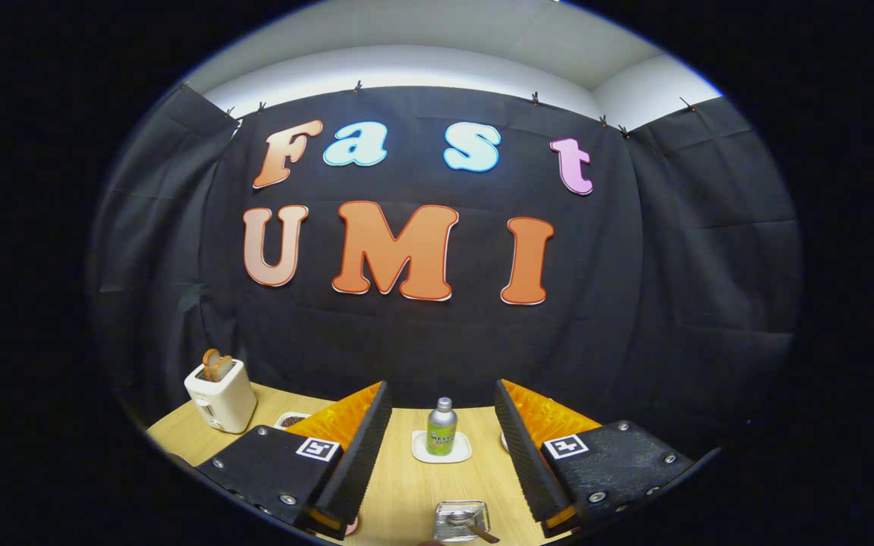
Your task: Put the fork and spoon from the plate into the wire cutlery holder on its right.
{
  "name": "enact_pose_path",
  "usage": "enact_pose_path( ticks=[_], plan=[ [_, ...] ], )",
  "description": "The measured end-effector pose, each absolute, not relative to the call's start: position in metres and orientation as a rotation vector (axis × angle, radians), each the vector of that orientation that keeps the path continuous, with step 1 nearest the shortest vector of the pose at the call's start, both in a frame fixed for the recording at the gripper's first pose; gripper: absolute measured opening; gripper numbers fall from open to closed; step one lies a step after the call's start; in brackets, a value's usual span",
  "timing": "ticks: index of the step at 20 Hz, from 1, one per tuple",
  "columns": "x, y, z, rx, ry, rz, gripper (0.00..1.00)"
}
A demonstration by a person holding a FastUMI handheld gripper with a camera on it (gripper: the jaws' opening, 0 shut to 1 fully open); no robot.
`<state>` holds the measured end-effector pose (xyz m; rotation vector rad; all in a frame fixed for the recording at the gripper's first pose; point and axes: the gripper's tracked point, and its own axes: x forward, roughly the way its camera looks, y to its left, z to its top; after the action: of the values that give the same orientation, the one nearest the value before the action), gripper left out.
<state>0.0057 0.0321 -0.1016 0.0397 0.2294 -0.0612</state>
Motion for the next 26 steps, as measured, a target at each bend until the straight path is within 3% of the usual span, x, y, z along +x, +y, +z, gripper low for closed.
enact_pose_path(
  ticks=[3,14,26],
  plan=[
    [0.003,0.063,-0.097,0.041,0.188,-0.024,0.88],
    [-0.018,0.183,-0.136,0.050,0.280,0.167,0.92],
    [-0.070,0.247,-0.299,0.031,0.809,0.294,0.94]
  ],
)
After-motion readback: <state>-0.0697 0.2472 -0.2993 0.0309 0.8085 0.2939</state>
